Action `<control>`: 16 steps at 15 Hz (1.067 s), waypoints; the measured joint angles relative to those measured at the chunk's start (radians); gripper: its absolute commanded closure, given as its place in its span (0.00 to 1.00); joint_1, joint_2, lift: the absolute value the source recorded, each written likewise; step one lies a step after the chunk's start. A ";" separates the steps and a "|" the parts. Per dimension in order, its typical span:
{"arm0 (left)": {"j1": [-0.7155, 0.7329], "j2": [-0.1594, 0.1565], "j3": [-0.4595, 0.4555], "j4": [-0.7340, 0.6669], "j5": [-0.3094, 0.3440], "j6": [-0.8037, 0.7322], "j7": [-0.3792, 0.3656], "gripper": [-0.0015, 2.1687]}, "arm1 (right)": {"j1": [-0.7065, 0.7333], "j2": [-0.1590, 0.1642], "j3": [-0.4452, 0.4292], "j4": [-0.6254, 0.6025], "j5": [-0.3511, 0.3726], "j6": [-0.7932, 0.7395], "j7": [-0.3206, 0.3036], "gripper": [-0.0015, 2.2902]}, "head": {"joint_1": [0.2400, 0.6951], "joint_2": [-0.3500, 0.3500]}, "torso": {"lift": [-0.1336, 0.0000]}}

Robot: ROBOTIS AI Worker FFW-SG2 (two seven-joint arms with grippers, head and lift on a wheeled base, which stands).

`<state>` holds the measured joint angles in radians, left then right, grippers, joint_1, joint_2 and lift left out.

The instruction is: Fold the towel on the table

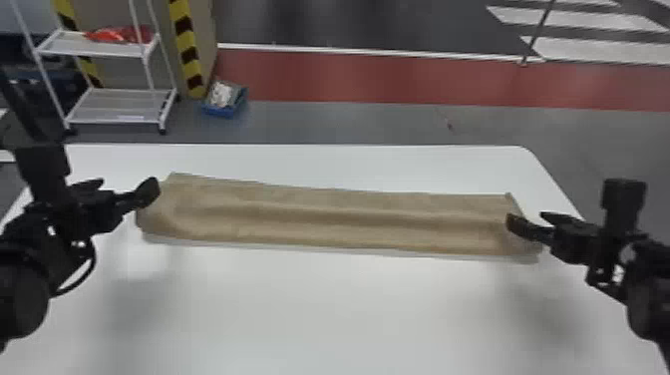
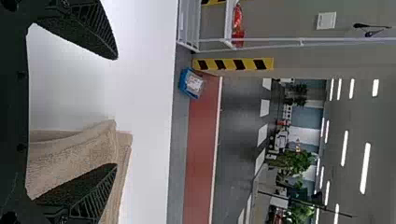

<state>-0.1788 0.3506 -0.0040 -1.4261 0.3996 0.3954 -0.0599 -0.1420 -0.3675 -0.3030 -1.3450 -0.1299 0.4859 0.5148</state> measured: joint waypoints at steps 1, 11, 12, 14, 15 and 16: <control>-0.032 -0.002 -0.017 0.036 -0.001 -0.003 -0.003 0.04 | -0.021 0.006 0.005 0.023 0.000 -0.007 -0.010 0.13 | 1.00 0.36 | 0.04; -0.173 -0.033 -0.112 0.223 -0.065 -0.079 -0.023 0.05 | -0.248 0.005 0.113 0.390 0.069 -0.283 -0.094 0.13 | 1.00 0.33 | 0.04; -0.174 -0.033 -0.112 0.226 -0.067 -0.082 -0.023 0.05 | -0.262 0.004 0.123 0.409 0.077 -0.284 -0.094 0.13 | 1.00 0.34 | 0.04; -0.171 -0.030 -0.113 0.227 -0.068 -0.086 -0.024 0.05 | -0.279 0.004 0.135 0.434 0.092 -0.267 -0.092 0.15 | 1.00 0.34 | 0.04; -0.169 -0.028 -0.112 0.227 -0.069 -0.090 -0.024 0.05 | -0.283 0.004 0.140 0.440 0.097 -0.254 -0.091 0.15 | 1.00 0.34 | 0.04; -0.167 -0.026 -0.112 0.227 -0.070 -0.093 -0.024 0.05 | -0.286 0.004 0.144 0.444 0.103 -0.239 -0.091 0.17 | 1.00 0.34 | 0.04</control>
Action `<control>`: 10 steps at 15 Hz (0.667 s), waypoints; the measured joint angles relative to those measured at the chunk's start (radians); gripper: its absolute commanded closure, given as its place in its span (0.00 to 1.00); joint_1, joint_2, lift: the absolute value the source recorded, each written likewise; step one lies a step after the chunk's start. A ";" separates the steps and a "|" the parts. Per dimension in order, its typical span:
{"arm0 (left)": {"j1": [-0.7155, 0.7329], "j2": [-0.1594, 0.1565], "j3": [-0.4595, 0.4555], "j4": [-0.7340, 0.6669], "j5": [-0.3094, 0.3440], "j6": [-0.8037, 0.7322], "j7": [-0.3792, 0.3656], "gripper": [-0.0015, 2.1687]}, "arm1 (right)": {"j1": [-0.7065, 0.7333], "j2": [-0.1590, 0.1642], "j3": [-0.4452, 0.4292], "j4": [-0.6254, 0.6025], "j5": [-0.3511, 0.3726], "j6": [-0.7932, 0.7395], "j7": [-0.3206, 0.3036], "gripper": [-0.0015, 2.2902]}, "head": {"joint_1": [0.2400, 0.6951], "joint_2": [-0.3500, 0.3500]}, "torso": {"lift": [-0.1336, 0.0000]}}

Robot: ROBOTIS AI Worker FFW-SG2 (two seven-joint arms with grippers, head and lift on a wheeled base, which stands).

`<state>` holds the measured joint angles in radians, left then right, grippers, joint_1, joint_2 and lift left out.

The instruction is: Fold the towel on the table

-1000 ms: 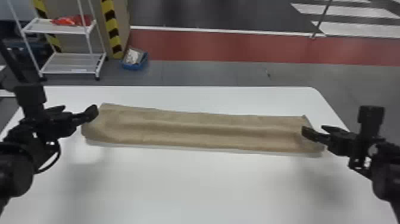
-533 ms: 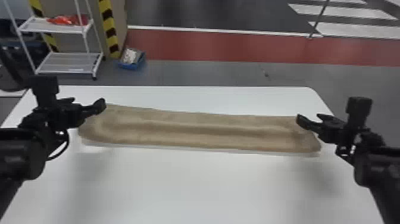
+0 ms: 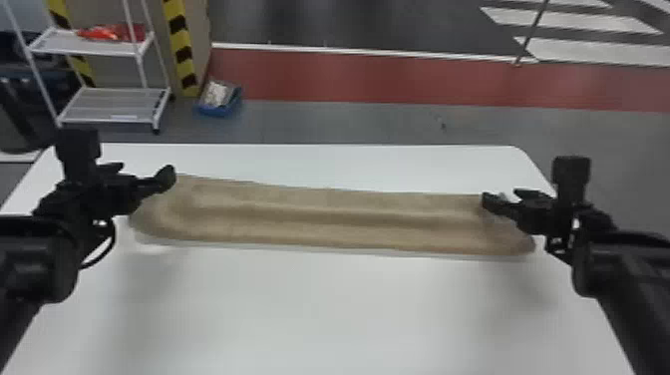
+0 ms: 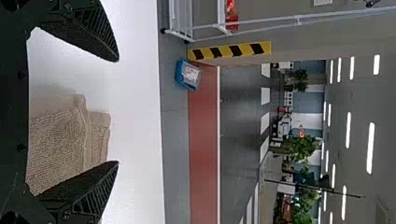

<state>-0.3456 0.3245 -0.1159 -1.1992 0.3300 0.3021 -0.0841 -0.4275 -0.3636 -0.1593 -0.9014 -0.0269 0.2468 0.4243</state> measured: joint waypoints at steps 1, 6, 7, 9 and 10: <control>0.001 0.001 0.000 0.000 0.000 -0.001 -0.001 0.05 | -0.001 0.001 0.002 0.002 0.007 0.012 0.000 0.21 | 1.00 0.35 | 0.04; 0.002 0.005 0.000 0.002 -0.009 -0.003 -0.010 0.07 | -0.002 -0.001 0.001 0.002 0.017 0.040 0.016 0.26 | 1.00 0.35 | 0.04; 0.000 0.003 -0.001 0.004 -0.016 -0.003 -0.012 0.07 | -0.002 -0.002 0.001 0.002 0.015 0.040 0.018 0.26 | 1.00 0.35 | 0.04; -0.005 0.000 -0.001 0.010 -0.025 -0.002 -0.014 0.07 | -0.002 -0.003 0.001 0.002 0.011 0.041 0.025 0.36 | 1.00 0.35 | 0.04; -0.011 -0.002 -0.005 0.019 -0.027 -0.002 -0.014 0.07 | -0.002 -0.003 0.001 0.001 0.010 0.041 0.029 0.36 | 1.00 0.35 | 0.04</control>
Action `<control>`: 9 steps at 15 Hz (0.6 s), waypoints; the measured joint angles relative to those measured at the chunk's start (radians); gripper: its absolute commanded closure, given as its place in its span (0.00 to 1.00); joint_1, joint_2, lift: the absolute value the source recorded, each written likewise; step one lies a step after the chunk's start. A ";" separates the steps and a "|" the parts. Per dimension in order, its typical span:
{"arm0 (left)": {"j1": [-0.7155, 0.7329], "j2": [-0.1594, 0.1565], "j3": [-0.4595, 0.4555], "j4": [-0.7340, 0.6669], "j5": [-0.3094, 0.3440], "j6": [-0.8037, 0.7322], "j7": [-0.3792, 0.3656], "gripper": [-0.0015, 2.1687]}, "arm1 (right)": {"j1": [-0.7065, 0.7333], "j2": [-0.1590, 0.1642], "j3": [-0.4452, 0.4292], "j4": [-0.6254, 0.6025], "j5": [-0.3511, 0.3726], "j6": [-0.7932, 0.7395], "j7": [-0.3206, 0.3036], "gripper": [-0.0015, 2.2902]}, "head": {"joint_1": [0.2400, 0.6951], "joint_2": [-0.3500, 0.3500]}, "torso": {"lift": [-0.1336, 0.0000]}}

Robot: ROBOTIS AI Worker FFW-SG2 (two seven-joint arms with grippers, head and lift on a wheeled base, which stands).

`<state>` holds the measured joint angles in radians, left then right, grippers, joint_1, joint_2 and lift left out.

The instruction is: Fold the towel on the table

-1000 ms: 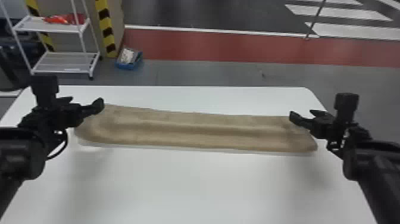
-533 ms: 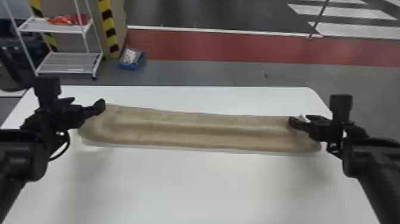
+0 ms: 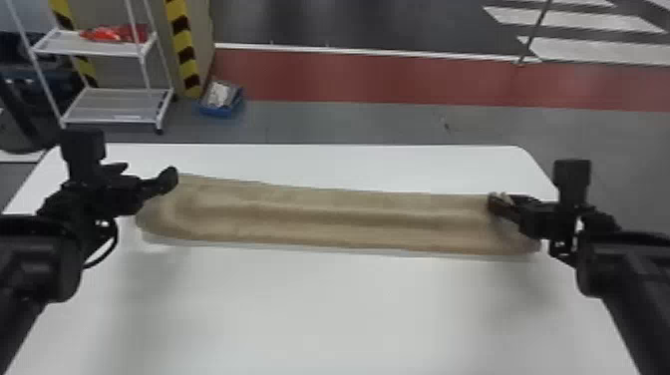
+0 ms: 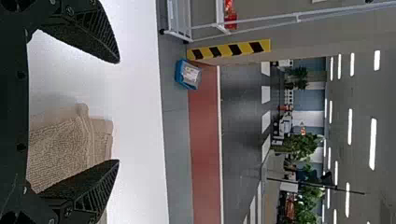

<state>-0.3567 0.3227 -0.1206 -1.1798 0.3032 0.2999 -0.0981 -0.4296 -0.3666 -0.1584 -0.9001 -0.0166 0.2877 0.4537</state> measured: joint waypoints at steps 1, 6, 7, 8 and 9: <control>-0.014 -0.002 -0.011 0.018 -0.001 0.000 0.000 0.08 | 0.000 -0.001 -0.001 -0.001 0.000 0.000 0.002 0.36 | 1.00 0.35 | 0.04; -0.066 -0.007 -0.042 0.072 -0.014 0.044 -0.009 0.10 | 0.009 -0.011 -0.007 -0.016 0.001 -0.005 0.005 0.36 | 1.00 0.33 | 0.04; -0.075 -0.007 -0.043 0.081 -0.016 0.078 -0.013 0.12 | 0.009 -0.012 -0.006 -0.017 0.001 -0.008 0.005 0.36 | 1.00 0.33 | 0.04; -0.080 -0.006 -0.043 0.087 -0.018 0.099 -0.018 0.15 | 0.010 -0.012 -0.005 -0.017 0.001 -0.012 0.005 0.36 | 1.00 0.33 | 0.04; -0.081 -0.004 -0.042 0.092 -0.021 0.111 -0.028 0.15 | 0.010 -0.012 -0.002 -0.017 0.000 -0.017 0.005 0.36 | 1.00 0.33 | 0.04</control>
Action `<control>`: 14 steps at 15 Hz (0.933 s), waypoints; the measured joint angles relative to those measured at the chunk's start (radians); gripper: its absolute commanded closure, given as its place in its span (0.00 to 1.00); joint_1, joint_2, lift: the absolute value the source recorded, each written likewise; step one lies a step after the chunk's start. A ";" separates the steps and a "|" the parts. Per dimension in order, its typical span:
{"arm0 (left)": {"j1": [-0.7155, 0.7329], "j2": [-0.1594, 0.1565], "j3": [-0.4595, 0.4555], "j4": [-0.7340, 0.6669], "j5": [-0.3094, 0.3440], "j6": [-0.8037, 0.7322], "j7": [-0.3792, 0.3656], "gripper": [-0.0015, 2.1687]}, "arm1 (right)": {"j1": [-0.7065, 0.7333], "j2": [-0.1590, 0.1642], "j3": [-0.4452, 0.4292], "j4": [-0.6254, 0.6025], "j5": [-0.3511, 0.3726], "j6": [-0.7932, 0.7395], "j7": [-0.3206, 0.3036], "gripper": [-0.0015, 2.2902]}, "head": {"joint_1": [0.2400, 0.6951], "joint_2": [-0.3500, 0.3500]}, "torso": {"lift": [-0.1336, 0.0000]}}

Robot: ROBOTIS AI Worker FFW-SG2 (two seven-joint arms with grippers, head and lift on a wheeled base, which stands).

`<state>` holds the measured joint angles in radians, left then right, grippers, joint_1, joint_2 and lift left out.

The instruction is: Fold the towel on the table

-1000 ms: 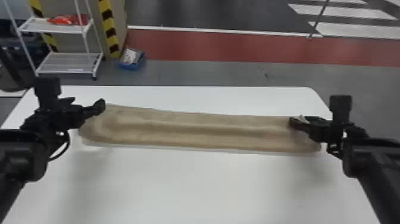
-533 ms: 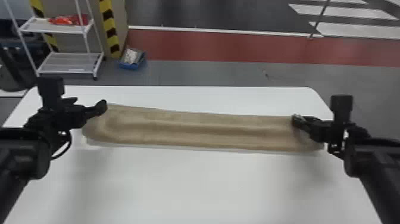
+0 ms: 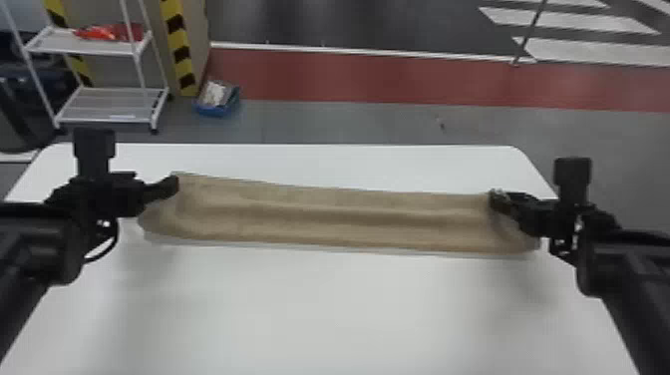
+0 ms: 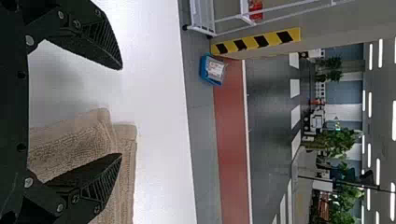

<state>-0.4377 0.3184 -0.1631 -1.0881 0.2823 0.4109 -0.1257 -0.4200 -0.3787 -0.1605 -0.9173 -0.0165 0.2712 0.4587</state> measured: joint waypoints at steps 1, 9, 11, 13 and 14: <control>0.000 0.001 0.001 0.002 -0.001 0.012 -0.008 0.15 | 0.000 0.001 0.002 0.000 0.000 -0.003 0.000 0.36 | 1.00 0.33 | 0.04; 0.004 0.000 0.004 0.001 0.000 0.022 -0.018 0.24 | 0.008 0.005 0.003 -0.010 0.000 0.007 0.000 0.36 | 1.00 0.34 | 0.04; 0.005 -0.002 0.006 -0.003 0.003 0.013 -0.018 0.24 | 0.011 0.004 0.002 -0.015 -0.001 0.010 0.000 0.36 | 1.00 0.33 | 0.04; 0.005 -0.002 0.007 0.000 0.002 0.013 -0.019 0.24 | 0.014 0.004 0.001 -0.016 -0.002 0.010 0.000 0.36 | 1.00 0.33 | 0.04; 0.004 -0.002 0.005 0.002 -0.003 0.015 -0.021 0.24 | 0.015 0.004 0.001 -0.017 -0.002 0.010 0.000 0.36 | 1.00 0.33 | 0.04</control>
<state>-0.4342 0.3161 -0.1580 -1.0859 0.2797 0.4255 -0.1468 -0.4051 -0.3746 -0.1593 -0.9341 -0.0184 0.2816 0.4586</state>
